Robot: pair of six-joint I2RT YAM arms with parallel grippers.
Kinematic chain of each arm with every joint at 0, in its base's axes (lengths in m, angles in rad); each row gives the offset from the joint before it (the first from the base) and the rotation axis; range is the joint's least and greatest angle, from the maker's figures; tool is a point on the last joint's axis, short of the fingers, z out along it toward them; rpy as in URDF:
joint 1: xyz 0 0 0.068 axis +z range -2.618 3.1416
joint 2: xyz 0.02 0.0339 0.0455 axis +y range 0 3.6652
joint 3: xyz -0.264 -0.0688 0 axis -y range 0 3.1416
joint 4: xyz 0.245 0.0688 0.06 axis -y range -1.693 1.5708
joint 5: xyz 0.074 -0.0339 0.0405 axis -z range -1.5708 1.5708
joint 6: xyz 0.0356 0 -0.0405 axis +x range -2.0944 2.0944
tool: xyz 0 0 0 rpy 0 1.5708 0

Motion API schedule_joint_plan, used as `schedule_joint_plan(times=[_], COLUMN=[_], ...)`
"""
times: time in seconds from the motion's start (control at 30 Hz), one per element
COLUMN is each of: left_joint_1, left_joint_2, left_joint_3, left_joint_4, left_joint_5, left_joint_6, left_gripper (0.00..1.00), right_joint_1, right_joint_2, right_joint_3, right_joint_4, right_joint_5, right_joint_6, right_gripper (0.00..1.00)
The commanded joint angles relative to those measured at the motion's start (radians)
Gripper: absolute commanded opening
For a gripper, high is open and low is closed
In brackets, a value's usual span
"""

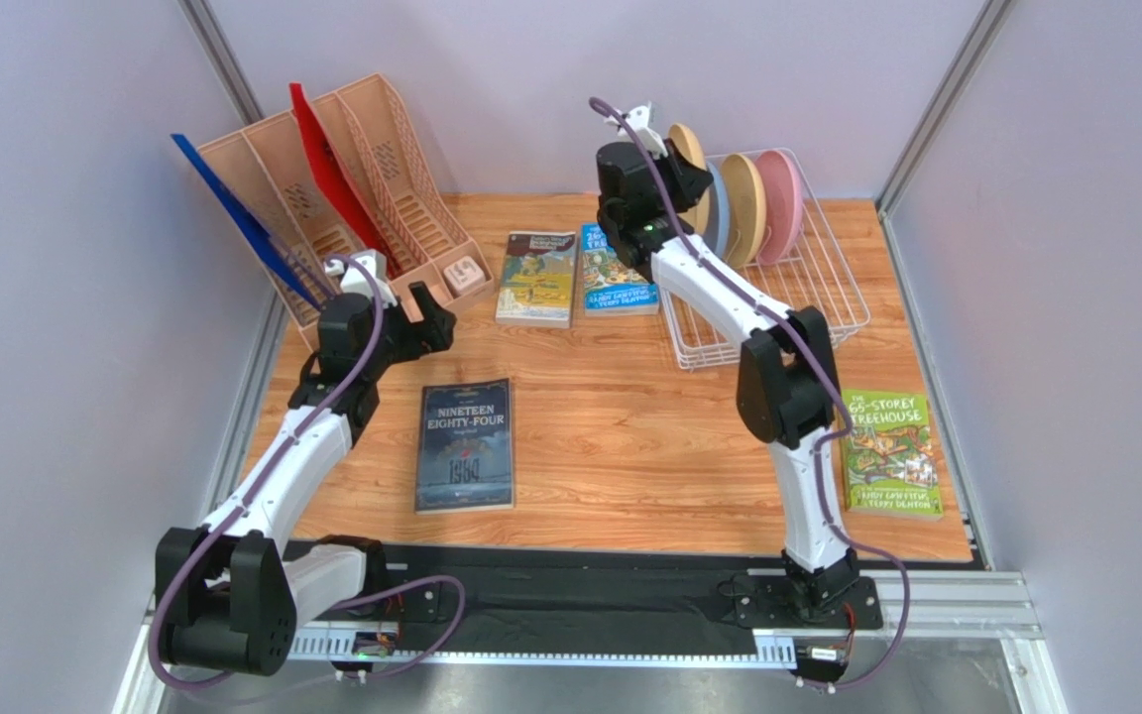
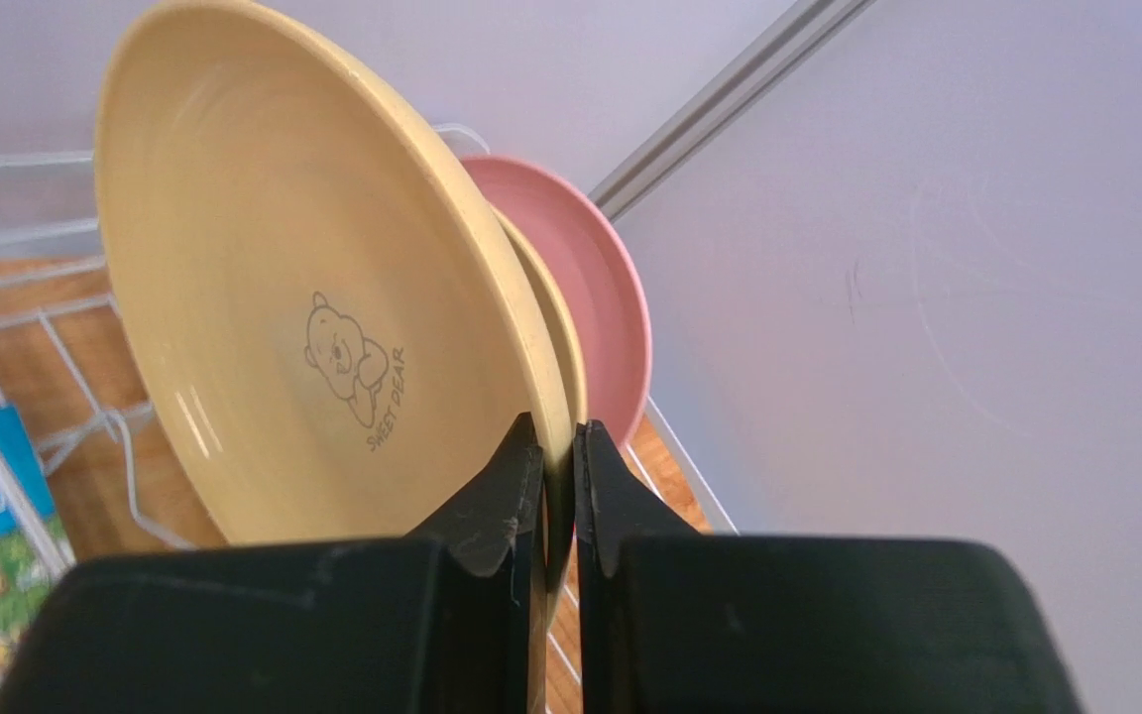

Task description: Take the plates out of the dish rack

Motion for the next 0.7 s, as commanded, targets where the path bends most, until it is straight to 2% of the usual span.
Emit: schedule_joint_plan(times=[0.0, 0.03, 0.17, 0.27, 0.33, 0.4, 0.43, 0.53, 0.67], left_joint_1=[-0.005, -0.007, -0.033, -0.053, -0.085, -0.114, -0.145, -0.209, -0.301], left_joint_2=[-0.007, -0.005, -0.005, 0.006, 0.010, 0.018, 0.023, 0.041, 0.049], left_joint_3=[0.032, 0.033, 0.050, 0.046, 0.047, 0.038, 0.036, 0.027, -0.003], left_joint_4=[0.035, 0.052, 0.086, 0.159, 0.215, 0.274, 0.294, 0.356, 0.408], left_joint_5=[0.124, 0.146, 0.249, 0.377, 0.408, 0.431, 0.434, 0.441, 0.379], left_joint_6=[0.001, -0.007, -0.030, -0.088, -0.135, -0.158, -0.187, -0.226, -0.246], left_gripper=[1.00, 1.00, 1.00, 1.00, 1.00, 0.99, 0.99, 0.99, 0.99], right_joint_1=[0.016, 0.020, 0.045, 0.054, 0.054, 0.053, 0.054, 0.056, 0.056], right_joint_2=[-0.319, -0.374, -0.587, -0.728, -0.843, -0.955, -0.991, -1.109, -1.210], right_joint_3=[-0.042, -0.097, -0.284, -0.422, -0.578, -0.679, -0.787, -0.926, -1.107], right_joint_4=[-0.209, -0.336, -0.469, -0.589, -0.586, -0.544, -0.525, -0.439, -0.341], right_joint_5=[-0.001, -0.031, -0.217, -0.478, -0.670, -0.792, -0.908, -1.071, -1.196], right_joint_6=[0.343, 0.410, 0.607, 0.737, 0.800, 0.854, 0.906, 0.981, 1.101], right_gripper=[0.00, 0.00, 0.00, 0.00, 0.00, 0.00, 0.00, 0.00, 0.00])
